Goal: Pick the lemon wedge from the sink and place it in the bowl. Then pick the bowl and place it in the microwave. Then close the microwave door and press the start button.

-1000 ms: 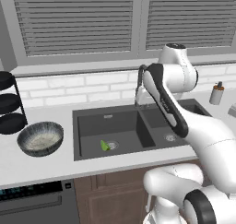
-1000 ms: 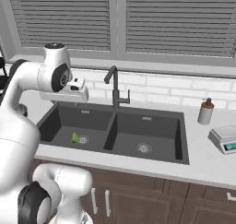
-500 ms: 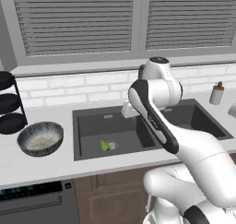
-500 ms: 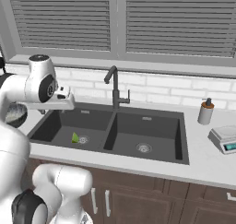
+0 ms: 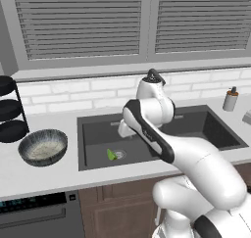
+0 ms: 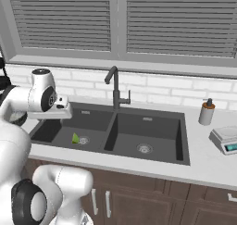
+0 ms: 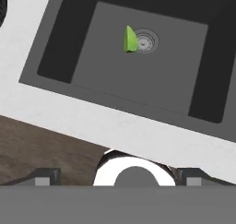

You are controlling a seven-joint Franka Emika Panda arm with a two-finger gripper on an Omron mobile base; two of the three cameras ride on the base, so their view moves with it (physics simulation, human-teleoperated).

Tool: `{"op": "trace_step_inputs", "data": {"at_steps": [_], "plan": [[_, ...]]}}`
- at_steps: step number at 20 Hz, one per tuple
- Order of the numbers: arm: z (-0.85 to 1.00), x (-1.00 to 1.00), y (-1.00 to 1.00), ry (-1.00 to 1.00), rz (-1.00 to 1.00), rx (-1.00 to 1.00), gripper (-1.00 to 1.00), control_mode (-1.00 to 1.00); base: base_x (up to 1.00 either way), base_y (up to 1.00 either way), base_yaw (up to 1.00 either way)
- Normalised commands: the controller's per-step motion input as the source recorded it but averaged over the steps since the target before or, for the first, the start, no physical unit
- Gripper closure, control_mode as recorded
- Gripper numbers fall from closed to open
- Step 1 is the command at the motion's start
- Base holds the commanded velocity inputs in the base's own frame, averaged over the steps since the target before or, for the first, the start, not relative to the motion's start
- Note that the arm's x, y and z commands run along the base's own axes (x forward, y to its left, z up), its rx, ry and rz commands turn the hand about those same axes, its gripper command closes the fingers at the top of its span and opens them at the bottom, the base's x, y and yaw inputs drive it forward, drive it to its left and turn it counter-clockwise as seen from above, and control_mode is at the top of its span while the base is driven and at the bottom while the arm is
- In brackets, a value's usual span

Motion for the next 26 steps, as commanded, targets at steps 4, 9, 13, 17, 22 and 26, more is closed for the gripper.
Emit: {"op": "trace_step_inputs", "data": {"at_steps": [4,9,13,17,22,26], "plan": [[-0.53,0.34,0.09,0.0,0.01,0.0,-1.0,-1.0,0.0,0.0,0.0],[-0.47,0.49,0.12,0.01,0.0,0.0,-1.0,-1.0,0.0,0.0,0.0],[-0.58,0.61,0.23,0.04,0.0,-0.01,-1.0,-1.0,0.0,0.0,0.0],[-0.56,0.61,0.27,0.02,0.0,-0.02,-1.0,-1.0,0.0,0.0,0.0],[-0.41,0.55,0.21,0.04,0.0,-0.03,-1.0,-1.0,0.0,0.0,0.0],[-0.26,0.43,0.0,0.07,0.0,0.0,-1.0,-1.0,0.0,0.0,0.0]]}}
